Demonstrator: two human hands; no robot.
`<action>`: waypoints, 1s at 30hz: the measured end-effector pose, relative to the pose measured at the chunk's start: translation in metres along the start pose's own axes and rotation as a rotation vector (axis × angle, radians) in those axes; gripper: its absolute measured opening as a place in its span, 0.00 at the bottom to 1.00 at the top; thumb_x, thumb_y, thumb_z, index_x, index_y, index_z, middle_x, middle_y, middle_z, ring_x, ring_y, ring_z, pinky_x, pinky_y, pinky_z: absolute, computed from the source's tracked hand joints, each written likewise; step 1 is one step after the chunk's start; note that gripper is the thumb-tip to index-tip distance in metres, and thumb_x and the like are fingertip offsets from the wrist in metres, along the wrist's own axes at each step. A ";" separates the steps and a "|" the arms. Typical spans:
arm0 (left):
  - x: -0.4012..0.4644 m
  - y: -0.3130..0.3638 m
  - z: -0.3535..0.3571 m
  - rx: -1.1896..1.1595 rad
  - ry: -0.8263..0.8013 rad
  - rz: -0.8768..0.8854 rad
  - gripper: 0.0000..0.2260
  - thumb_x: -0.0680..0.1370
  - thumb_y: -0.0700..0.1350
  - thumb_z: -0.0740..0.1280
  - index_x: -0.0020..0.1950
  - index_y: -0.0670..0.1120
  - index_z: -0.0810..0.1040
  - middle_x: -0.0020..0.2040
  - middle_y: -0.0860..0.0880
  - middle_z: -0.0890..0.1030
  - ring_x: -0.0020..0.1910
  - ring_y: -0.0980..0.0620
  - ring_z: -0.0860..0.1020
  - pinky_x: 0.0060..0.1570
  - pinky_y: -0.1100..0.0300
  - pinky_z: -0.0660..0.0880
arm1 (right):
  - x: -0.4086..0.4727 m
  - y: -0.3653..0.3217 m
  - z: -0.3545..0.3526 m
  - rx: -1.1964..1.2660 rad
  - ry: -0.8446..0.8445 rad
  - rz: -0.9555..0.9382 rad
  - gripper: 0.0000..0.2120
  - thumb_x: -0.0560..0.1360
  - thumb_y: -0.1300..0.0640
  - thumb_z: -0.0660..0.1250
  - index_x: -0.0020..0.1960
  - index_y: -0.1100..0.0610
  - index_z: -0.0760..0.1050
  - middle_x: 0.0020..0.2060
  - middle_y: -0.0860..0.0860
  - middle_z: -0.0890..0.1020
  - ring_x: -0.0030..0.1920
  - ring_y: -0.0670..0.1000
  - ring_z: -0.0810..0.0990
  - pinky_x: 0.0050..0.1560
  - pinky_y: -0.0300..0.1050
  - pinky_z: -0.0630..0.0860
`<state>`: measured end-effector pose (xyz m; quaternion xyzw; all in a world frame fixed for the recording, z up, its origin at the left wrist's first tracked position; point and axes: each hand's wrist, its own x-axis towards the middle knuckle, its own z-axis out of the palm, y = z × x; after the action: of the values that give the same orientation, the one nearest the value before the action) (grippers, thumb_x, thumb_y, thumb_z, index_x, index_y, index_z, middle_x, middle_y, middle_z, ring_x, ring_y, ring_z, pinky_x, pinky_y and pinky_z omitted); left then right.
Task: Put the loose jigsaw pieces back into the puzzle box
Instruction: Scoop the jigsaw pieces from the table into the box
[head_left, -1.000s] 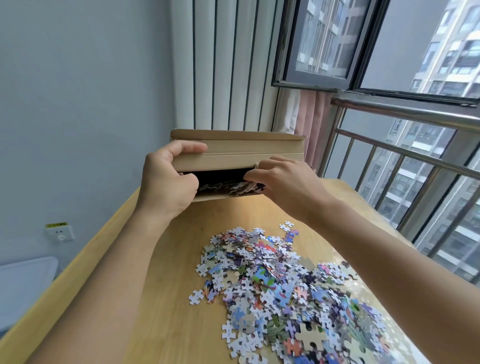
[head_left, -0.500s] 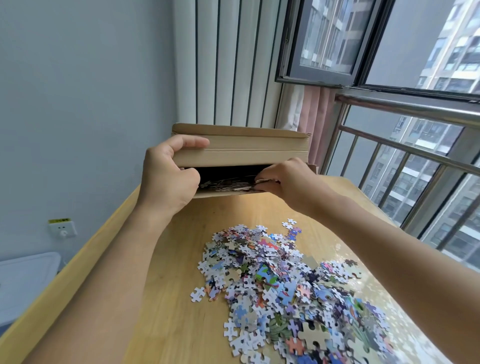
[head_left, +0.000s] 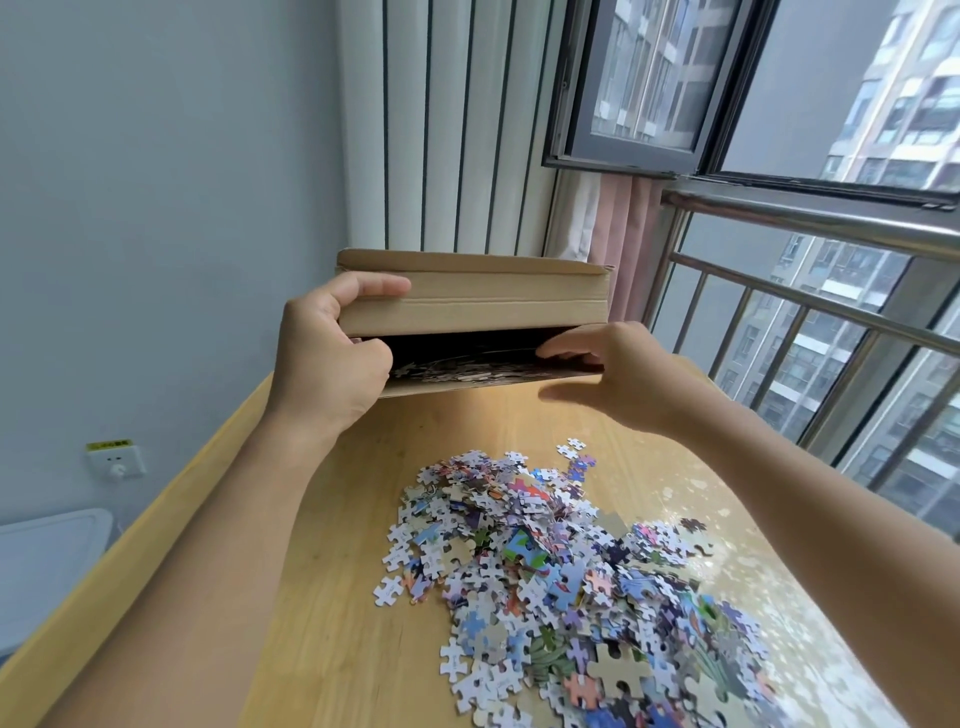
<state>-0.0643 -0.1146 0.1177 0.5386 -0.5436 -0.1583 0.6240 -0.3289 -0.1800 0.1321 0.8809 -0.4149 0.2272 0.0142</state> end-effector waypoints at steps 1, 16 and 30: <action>0.001 -0.001 0.001 -0.013 0.013 -0.003 0.30 0.68 0.25 0.64 0.55 0.57 0.83 0.47 0.47 0.83 0.37 0.46 0.73 0.35 0.62 0.73 | -0.003 0.004 0.001 -0.075 -0.016 -0.025 0.20 0.73 0.49 0.76 0.63 0.53 0.81 0.57 0.46 0.84 0.55 0.45 0.81 0.60 0.39 0.74; 0.006 -0.002 -0.006 0.098 0.152 0.276 0.17 0.80 0.40 0.69 0.66 0.55 0.76 0.61 0.54 0.73 0.57 0.72 0.71 0.57 0.77 0.68 | 0.015 -0.001 -0.008 -0.135 0.459 -0.289 0.08 0.78 0.66 0.69 0.53 0.60 0.85 0.46 0.54 0.87 0.46 0.54 0.86 0.47 0.52 0.84; 0.002 -0.012 -0.003 0.279 0.075 0.219 0.25 0.71 0.24 0.66 0.47 0.56 0.84 0.53 0.47 0.77 0.44 0.49 0.77 0.38 0.77 0.69 | -0.046 0.009 0.048 -0.193 0.371 -0.421 0.03 0.76 0.62 0.73 0.47 0.56 0.85 0.42 0.49 0.85 0.41 0.49 0.82 0.38 0.42 0.80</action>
<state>-0.0568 -0.1194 0.1095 0.5629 -0.5920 0.0077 0.5767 -0.3428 -0.1627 0.0689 0.8857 -0.2328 0.3358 0.2201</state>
